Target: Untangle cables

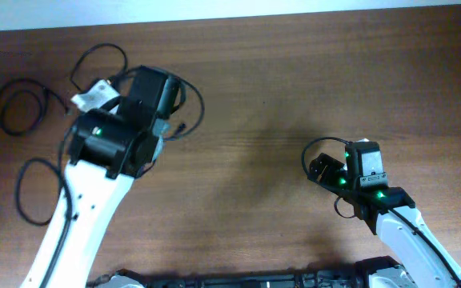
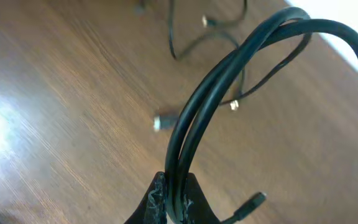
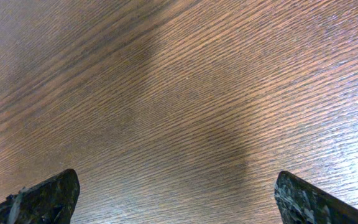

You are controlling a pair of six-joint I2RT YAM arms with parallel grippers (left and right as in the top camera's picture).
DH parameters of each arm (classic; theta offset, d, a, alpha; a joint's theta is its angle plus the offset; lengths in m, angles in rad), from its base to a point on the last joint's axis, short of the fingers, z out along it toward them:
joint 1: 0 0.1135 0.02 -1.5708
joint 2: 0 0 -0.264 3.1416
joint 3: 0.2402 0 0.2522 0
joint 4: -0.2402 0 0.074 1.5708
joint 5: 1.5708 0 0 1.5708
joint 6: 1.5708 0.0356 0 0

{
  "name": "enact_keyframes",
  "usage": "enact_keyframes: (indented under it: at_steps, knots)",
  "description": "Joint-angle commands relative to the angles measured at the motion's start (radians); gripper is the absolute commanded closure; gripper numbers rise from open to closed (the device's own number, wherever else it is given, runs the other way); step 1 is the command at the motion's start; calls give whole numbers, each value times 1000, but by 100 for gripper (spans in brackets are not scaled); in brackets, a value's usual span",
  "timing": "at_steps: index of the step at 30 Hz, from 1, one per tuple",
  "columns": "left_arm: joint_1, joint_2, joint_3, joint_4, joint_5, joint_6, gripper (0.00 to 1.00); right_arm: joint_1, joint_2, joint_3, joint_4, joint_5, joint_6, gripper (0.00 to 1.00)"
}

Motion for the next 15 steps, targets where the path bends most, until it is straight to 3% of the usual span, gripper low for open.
enact_keyframes:
  at_steps: [1,6,10,14,15]
  knots:
    - [23,-49,13,-37,-213,-99,100,3,-2,2,1,13,-7,1]
    - [235,-68,13,-230,-156,-328,100,3,-2,2,1,13,-7,1]
    - [526,-68,12,-254,-27,-327,100,3,-2,2,1,13,-7,1]
    - [612,-66,11,-243,86,-244,100,3,-2,2,2,13,-7,1]
    - [611,-66,11,-147,223,-61,100,3,-2,2,1,13,-7,1]
